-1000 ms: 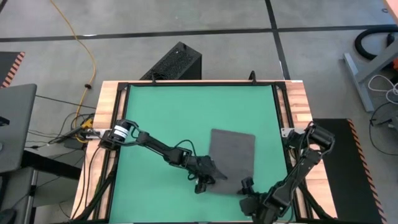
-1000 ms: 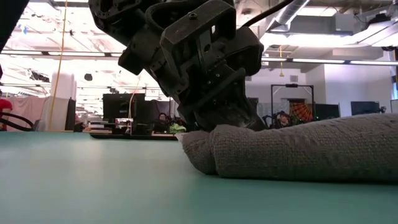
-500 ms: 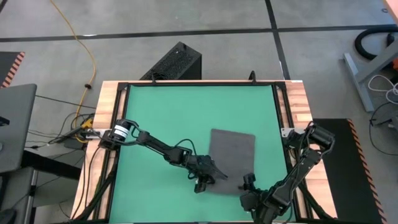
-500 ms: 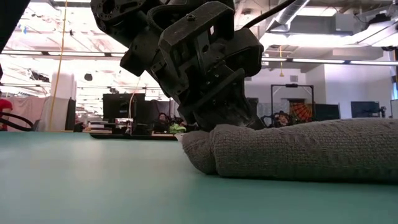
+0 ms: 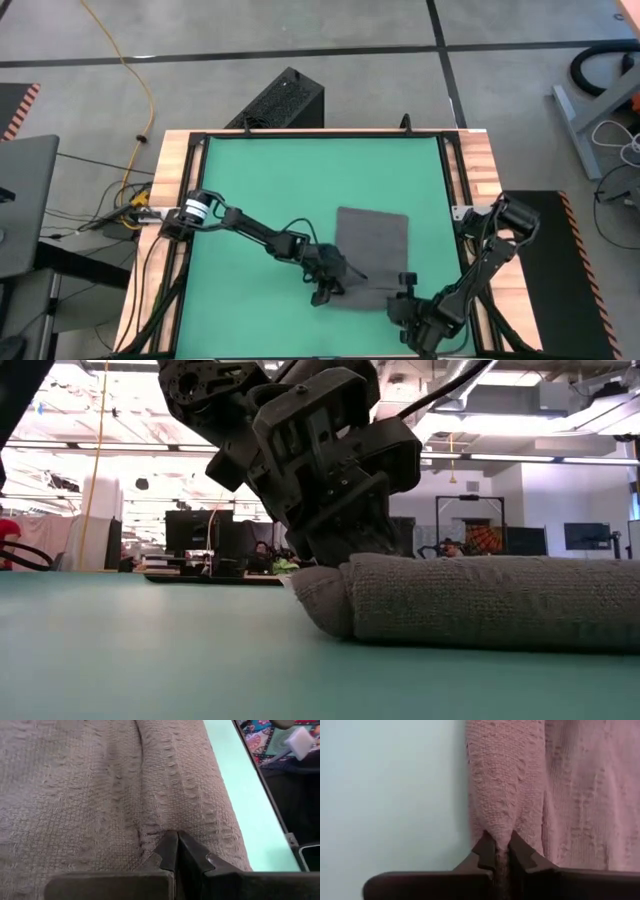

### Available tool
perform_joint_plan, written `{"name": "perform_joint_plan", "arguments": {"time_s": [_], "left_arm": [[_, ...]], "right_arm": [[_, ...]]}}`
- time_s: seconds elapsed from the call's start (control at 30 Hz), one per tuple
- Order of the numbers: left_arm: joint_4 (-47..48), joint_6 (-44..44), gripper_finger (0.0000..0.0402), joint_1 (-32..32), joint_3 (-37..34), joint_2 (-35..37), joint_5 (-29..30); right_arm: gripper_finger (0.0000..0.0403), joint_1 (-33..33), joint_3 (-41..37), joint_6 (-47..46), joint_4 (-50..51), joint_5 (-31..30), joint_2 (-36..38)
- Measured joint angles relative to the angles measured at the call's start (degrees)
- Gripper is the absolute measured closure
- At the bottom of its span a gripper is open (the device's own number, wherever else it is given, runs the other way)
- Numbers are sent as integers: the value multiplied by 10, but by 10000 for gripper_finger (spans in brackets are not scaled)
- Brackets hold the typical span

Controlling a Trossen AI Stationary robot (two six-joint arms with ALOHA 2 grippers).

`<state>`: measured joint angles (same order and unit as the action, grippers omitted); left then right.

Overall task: Roll towel
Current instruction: Roll the gray towel

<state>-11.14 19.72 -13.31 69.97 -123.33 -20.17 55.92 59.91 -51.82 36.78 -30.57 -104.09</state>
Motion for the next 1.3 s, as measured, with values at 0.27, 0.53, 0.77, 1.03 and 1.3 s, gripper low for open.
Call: {"name": "perform_joint_plan", "arguments": {"time_s": [0.27,0.53,0.77,1.03,1.3], "left_arm": [[1,42,401,-7,0,1,-69],[3,62,401,-36,0,1,-63],[55,59,401,-38,-4,41,-66],[76,23,401,-62,-2,120,65],[-144,-75,401,-119,0,108,223]], "right_arm": [[372,6,-42,-82,-54,99,81],[372,6,-277,-268,-388,142,176],[372,1,-331,-316,-445,142,192],[368,-39,-333,-258,-465,201,192],[367,-80,-332,-214,-467,232,192]]}}
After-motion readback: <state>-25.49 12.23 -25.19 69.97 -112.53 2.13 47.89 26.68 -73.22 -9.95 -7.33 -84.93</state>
